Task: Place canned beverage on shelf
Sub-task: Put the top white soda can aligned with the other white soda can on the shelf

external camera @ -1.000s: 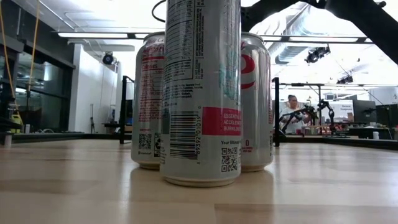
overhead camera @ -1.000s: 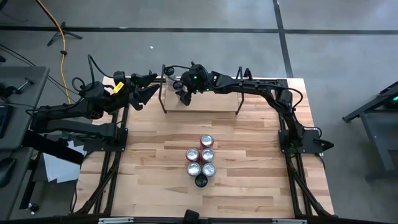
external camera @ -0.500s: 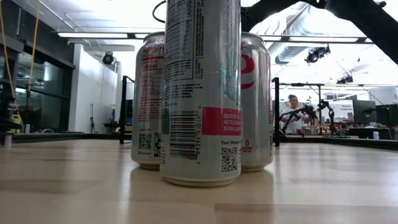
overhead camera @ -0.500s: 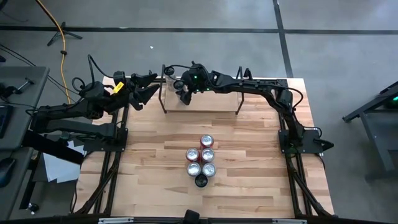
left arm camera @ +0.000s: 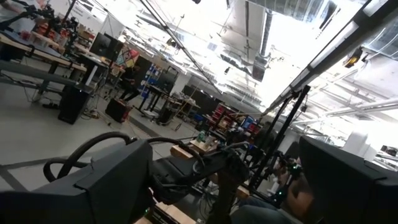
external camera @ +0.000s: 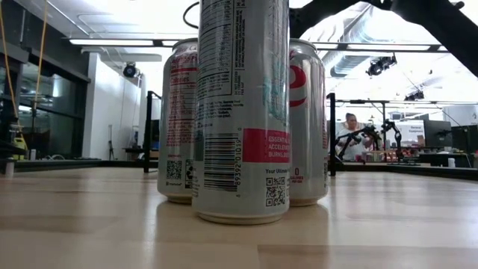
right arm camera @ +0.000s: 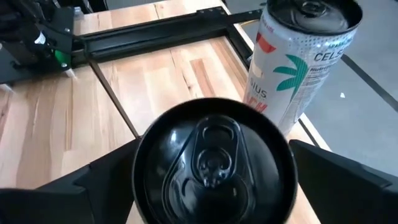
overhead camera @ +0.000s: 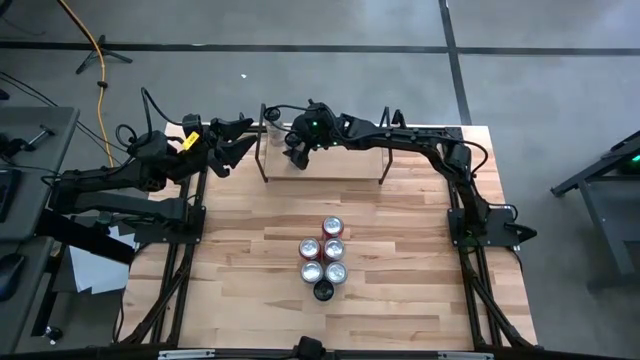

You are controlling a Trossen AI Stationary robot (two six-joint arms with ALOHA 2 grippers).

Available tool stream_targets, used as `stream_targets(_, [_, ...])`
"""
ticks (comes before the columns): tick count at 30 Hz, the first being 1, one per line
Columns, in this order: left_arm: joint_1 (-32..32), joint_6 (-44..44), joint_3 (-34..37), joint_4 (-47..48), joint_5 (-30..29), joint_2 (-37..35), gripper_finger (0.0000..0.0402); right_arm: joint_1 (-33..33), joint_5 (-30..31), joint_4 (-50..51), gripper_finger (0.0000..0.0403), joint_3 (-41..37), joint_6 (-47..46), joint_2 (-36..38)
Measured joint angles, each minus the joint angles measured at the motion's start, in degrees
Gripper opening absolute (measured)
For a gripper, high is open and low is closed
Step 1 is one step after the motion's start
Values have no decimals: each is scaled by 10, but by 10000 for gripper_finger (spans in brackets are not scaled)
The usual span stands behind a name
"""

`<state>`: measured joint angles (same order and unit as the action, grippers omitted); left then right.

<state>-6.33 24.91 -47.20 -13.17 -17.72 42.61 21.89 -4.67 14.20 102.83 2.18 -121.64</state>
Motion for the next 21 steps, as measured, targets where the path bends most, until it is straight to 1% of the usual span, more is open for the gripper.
stream_targets(2, [0, 0, 0, 0, 0, 0, 372, 0, -2, -1, 380, 2, 2, 2])
stream_targets(6, [0, 0, 0, 0, 0, 0, 372, 3, -30, 11, 381, 21, 4, 2])
stream_targets(12, [0, 0, 0, 1, 0, 0, 372, 4, -30, 24, 381, 64, 29, 2])
stream_targets(18, [0, 0, 0, 1, 0, 0, 372, 9, -31, 86, 381, 124, 68, 2])
stream_targets(21, [0, 0, 0, 1, 0, 0, 372, 14, -59, 135, 381, 158, 73, 2])
